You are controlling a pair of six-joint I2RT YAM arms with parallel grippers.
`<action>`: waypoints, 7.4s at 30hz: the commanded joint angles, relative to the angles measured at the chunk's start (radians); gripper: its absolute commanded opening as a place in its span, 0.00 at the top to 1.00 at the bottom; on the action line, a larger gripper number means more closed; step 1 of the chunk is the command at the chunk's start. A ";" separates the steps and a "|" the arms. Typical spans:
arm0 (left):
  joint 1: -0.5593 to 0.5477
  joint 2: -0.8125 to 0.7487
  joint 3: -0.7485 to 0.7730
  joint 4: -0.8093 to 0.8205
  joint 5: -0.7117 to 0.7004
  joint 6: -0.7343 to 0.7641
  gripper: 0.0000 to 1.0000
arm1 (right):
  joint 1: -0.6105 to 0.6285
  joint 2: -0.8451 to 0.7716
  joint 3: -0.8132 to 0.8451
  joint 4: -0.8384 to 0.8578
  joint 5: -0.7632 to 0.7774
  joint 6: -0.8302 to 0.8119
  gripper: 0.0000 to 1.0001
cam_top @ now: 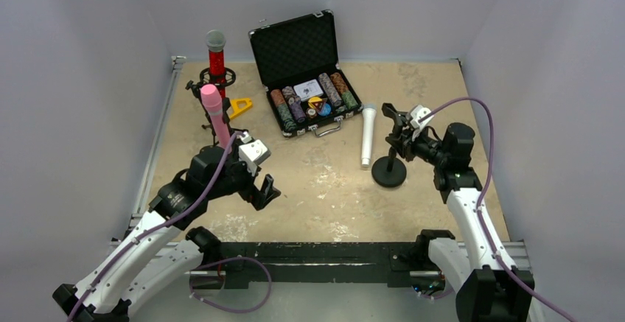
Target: Attach the microphones to the stand
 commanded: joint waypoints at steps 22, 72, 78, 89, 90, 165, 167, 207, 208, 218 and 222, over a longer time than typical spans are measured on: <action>0.008 -0.027 -0.002 0.036 0.037 -0.005 0.01 | -0.234 -0.200 0.134 -0.581 -0.075 -0.344 0.08; -0.372 0.754 0.327 0.228 -0.248 -0.594 0.01 | -0.260 -0.252 0.103 -0.665 -0.014 -0.344 0.09; -0.382 0.799 0.371 0.203 -0.280 -0.602 0.01 | -0.259 -0.252 0.103 -0.665 -0.015 -0.342 0.09; -0.383 0.982 0.586 0.074 -0.449 -0.630 0.01 | -0.259 -0.241 0.106 -0.663 -0.015 -0.341 0.09; -0.383 1.002 0.610 0.071 -0.453 -0.626 0.01 | -0.260 -0.240 0.106 -0.663 -0.013 -0.340 0.09; -0.315 0.986 0.319 -0.001 -0.513 -0.582 0.26 | -0.259 -0.271 0.104 -0.657 -0.031 -0.328 0.09; -0.267 1.001 0.355 0.012 -0.461 -0.548 0.24 | -0.259 -0.272 0.104 -0.657 -0.029 -0.327 0.09; -0.091 1.314 0.784 -0.161 -0.209 -0.263 1.00 | -0.259 -0.283 0.104 -0.666 -0.047 -0.336 0.09; -0.092 1.282 0.759 -0.145 -0.201 -0.259 1.00 | -0.259 -0.282 0.105 -0.668 -0.047 -0.338 0.09; -0.089 0.731 0.492 -0.006 0.033 -0.140 1.00 | -0.259 -0.276 0.115 -0.695 -0.082 -0.379 0.08; -0.085 0.519 0.409 0.012 0.075 -0.047 1.00 | -0.260 -0.264 0.154 -0.750 -0.106 -0.456 0.08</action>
